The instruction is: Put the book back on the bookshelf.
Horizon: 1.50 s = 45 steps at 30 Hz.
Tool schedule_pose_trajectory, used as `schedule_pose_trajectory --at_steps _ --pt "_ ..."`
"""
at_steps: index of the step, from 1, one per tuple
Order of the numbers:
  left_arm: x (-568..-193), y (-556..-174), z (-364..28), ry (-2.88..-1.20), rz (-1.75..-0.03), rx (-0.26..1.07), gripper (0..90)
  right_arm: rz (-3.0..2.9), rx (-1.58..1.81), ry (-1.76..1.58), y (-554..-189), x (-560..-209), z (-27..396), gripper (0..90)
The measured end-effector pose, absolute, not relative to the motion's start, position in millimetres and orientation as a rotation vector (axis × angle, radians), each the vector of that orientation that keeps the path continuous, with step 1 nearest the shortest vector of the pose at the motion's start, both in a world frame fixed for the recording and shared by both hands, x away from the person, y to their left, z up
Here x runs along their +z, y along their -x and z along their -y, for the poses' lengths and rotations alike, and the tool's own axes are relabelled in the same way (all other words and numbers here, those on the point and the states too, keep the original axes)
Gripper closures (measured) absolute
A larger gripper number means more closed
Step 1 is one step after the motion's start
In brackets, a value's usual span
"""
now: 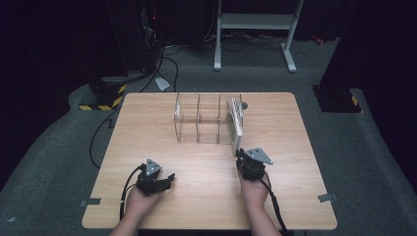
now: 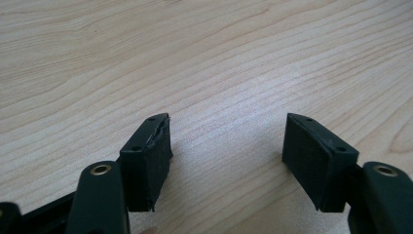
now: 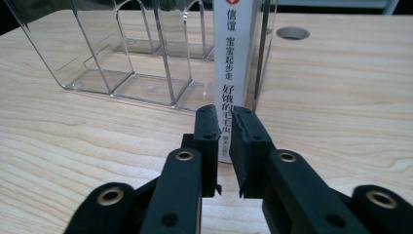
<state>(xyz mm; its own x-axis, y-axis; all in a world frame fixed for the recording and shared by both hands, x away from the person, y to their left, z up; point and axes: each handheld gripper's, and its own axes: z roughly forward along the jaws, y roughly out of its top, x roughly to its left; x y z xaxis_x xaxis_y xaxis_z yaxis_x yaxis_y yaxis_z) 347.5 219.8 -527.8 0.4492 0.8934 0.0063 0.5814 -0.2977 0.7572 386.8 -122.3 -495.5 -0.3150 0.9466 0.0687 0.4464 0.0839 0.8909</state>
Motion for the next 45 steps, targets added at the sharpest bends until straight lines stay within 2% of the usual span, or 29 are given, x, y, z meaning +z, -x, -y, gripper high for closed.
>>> schedule_pose_trajectory --at_steps 13,45 --pt "-528 -348 -220 -2.005 -1.229 0.573 34.7 -1.83 1.19 -1.335 -397 -483 116 81.9" --pt "-528 -348 -220 -2.005 -1.229 0.573 34.7 -1.829 1.218 -1.343 -414 -484 106 81.1"
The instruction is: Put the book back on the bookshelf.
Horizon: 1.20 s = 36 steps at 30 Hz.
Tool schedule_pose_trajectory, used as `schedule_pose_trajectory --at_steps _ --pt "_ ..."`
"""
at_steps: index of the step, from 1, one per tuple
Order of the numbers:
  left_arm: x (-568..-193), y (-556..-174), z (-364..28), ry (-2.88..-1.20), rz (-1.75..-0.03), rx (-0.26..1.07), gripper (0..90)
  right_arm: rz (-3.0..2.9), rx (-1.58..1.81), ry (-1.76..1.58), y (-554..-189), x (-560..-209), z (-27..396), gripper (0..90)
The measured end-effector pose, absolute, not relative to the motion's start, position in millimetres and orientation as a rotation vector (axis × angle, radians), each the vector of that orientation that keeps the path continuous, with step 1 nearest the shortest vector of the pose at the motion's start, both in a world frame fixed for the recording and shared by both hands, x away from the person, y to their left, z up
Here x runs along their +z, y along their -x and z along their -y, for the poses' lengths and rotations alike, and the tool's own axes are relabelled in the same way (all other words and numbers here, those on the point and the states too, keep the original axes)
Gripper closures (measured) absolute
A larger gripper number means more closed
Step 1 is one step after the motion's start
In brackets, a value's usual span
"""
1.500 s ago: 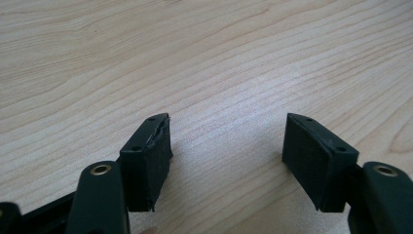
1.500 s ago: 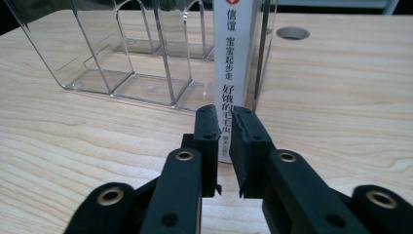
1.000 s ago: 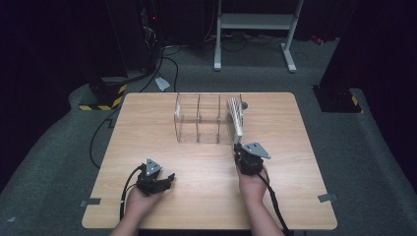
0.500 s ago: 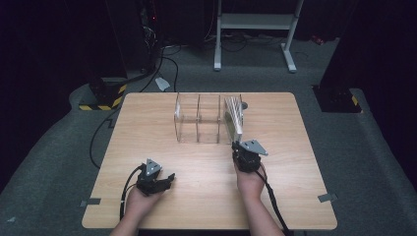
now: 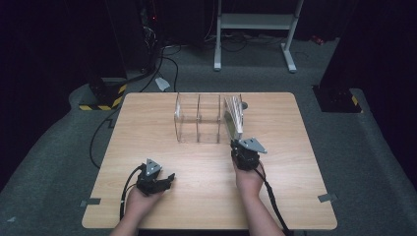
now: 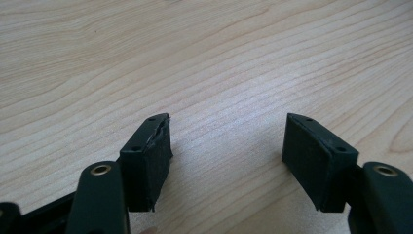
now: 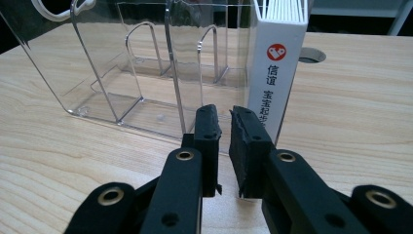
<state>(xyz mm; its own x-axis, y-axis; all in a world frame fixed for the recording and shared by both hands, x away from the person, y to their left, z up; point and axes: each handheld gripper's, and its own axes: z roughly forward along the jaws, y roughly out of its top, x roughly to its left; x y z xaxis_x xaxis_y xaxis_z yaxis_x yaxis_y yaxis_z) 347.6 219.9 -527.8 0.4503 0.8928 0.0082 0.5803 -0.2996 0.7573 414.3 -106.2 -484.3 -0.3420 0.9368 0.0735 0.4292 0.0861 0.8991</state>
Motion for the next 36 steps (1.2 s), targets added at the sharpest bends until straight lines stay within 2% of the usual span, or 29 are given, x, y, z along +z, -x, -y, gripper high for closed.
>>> schedule_pose_trajectory --at_steps 13,18,22,24,27,34,36 --pt "-528 -348 -220 -2.006 -1.23 0.572 34.7 -1.828 1.241 -1.325 -409 -480 105 77.6" --pt "-528 -348 -220 -2.005 -1.228 0.571 34.7 -1.835 1.251 -1.314 -407 -477 107 73.7" --pt "-528 -348 -220 -2.005 -1.23 0.572 34.7 -1.845 1.265 -1.306 -403 -474 110 64.1" --pt "-528 -347 -220 -2.006 -1.229 0.572 34.7 -1.851 1.268 -1.289 -402 -473 114 54.9" --pt "-528 -347 -220 -2.006 -1.23 0.571 34.7 -1.865 1.268 -1.275 -399 -473 124 46.3" --pt "-528 -347 -220 -2.007 -1.23 0.573 34.6 -1.91 1.232 -1.271 -390 -480 155 34.0" --pt "-528 -347 -220 -2.007 -1.231 0.573 34.6 -1.905 1.21 -1.26 -386 -484 165 33.6"
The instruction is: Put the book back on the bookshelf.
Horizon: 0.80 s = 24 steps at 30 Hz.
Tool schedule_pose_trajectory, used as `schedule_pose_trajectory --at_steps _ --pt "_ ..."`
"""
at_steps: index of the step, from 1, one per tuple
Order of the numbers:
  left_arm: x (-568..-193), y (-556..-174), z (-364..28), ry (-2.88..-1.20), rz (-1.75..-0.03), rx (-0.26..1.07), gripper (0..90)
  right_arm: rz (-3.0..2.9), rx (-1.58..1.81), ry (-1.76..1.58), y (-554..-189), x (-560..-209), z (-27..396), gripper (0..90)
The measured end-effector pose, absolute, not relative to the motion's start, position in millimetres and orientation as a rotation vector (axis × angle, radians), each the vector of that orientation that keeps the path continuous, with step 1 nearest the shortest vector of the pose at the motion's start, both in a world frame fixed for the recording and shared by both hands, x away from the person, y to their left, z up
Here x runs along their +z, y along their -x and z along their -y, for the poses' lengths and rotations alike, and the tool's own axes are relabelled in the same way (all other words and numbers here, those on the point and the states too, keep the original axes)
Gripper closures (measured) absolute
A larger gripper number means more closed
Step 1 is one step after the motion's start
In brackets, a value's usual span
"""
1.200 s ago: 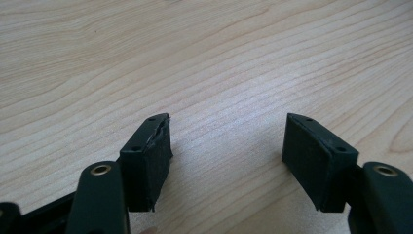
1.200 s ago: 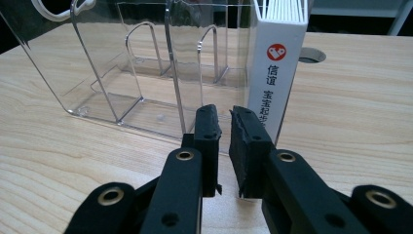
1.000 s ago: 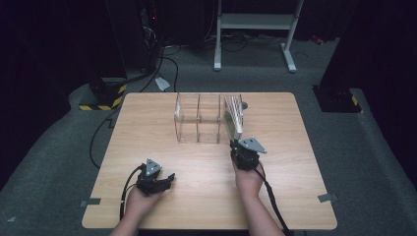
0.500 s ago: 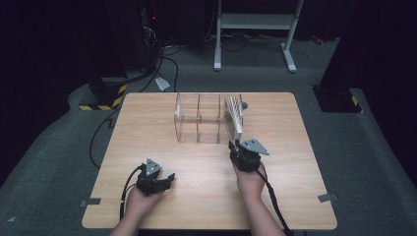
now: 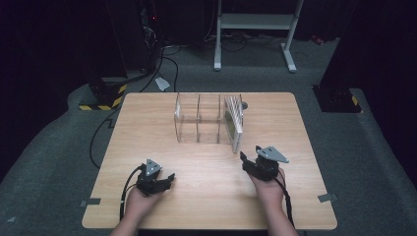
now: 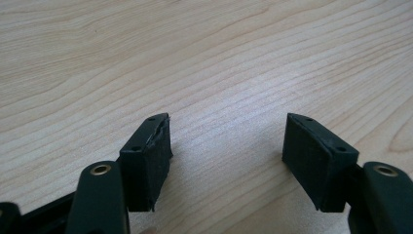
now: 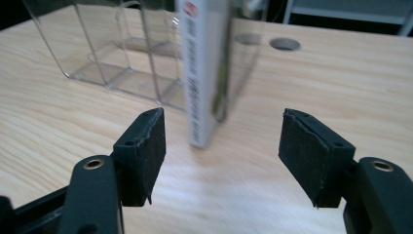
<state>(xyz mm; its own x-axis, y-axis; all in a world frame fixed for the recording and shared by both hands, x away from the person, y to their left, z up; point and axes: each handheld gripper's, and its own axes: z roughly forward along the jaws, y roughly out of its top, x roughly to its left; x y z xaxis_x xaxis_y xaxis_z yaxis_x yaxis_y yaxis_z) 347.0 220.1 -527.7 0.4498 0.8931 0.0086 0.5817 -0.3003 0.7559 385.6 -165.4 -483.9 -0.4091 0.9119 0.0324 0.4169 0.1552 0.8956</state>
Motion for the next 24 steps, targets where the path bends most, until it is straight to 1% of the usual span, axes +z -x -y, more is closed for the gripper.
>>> schedule_pose_trajectory --at_steps 6,14,18,24 --pt "-528 -347 -220 -2.006 -1.231 0.573 34.5 -1.911 1.129 -1.322 -374 -494 199 31.6" --pt "-528 -347 -220 -2.007 -1.232 0.573 34.4 -1.967 0.96 -1.478 -360 -515 242 25.0" --pt "-528 -347 -220 -2.008 -1.231 0.574 34.3 -2.022 0.871 -1.509 -355 -524 250 21.4" --pt "-528 -347 -220 -2.007 -1.232 0.573 34.1 -2.031 0.848 -1.494 -353 -524 248 21.8"
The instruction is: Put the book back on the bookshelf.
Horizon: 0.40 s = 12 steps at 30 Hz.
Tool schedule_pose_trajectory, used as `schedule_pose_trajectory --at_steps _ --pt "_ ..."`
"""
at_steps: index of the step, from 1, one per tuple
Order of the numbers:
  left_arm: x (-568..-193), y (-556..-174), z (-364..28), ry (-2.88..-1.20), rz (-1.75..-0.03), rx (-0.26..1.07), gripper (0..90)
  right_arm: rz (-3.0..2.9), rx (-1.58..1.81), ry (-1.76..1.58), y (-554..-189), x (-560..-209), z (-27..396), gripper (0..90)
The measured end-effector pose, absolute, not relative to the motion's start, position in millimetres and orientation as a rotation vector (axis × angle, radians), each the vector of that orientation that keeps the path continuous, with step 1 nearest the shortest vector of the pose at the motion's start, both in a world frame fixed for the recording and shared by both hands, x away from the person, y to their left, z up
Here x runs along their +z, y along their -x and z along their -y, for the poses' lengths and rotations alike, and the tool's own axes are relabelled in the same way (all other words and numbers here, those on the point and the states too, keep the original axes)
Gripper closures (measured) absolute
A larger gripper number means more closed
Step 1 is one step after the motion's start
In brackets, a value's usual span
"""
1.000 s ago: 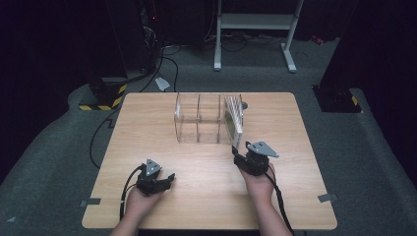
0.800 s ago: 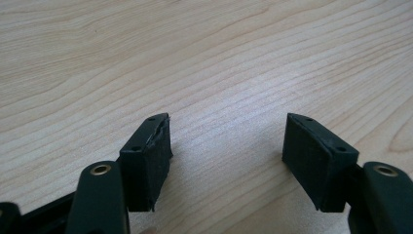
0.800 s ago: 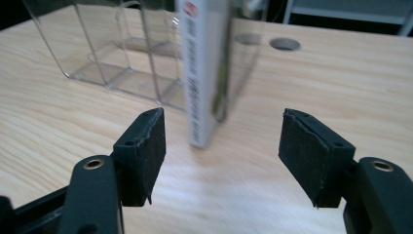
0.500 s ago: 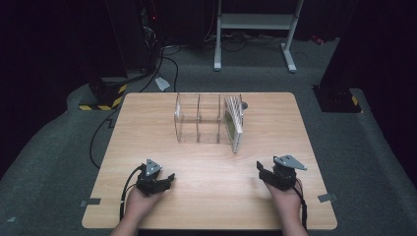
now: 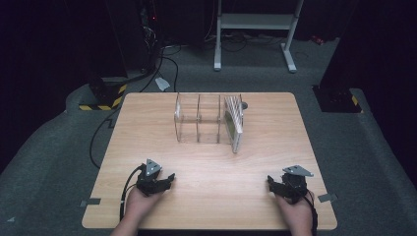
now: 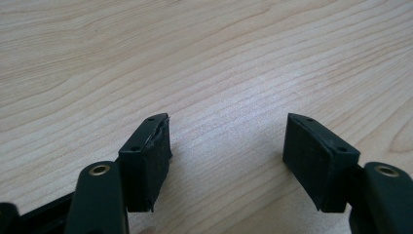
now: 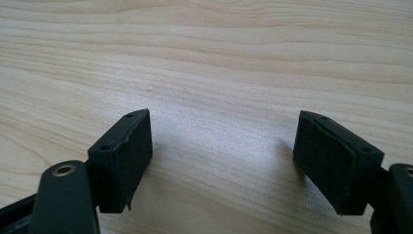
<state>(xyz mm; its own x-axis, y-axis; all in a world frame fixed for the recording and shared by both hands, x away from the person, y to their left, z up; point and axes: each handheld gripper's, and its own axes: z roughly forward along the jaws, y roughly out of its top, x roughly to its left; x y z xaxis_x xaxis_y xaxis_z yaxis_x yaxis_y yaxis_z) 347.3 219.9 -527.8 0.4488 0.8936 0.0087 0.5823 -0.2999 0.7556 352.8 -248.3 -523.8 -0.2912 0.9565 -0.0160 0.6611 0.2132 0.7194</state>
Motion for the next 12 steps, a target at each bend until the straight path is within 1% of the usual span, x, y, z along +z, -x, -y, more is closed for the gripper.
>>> schedule_pose_trajectory --at_steps 12 --pt "-527.7 -346.9 -219.8 -2.008 -1.233 0.572 33.9 -2.026 0.85 -1.497 -352.8 -523.8 248.3 22.0"
